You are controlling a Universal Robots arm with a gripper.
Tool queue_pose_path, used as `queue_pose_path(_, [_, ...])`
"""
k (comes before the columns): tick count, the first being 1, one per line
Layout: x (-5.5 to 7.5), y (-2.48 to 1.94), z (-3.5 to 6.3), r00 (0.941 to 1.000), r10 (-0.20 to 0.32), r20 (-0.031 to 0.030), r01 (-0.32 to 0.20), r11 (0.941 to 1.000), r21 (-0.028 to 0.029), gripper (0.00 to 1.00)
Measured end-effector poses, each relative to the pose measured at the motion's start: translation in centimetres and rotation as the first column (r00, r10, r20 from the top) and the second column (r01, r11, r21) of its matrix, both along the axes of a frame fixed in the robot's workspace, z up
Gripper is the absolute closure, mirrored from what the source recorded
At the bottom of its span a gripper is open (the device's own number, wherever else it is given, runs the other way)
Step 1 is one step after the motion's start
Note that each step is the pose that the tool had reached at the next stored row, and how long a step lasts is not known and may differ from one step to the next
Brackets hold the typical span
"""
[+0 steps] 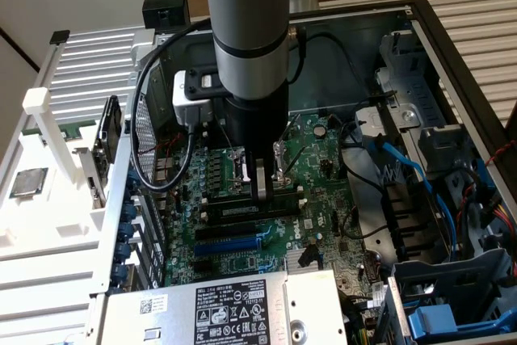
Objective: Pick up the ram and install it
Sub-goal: 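Insert the ram into the slot, then press down the ram until it locks into place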
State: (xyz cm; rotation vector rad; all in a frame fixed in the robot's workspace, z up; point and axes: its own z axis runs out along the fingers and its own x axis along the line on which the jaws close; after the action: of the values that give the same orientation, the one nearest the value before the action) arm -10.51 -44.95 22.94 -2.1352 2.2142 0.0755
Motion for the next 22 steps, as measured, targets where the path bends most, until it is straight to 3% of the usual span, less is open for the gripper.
queue_pose_path(11, [-0.2, 0.01, 1.06, 1.0000, 0.000, 0.0015, 0.000, 1.0000, 0.0002, 0.80])
queue_pose_path(22, [-0.2, 0.01, 1.07, 1.0000, 0.000, 0.0023, 0.000, 1.0000, 0.0003, 0.80])
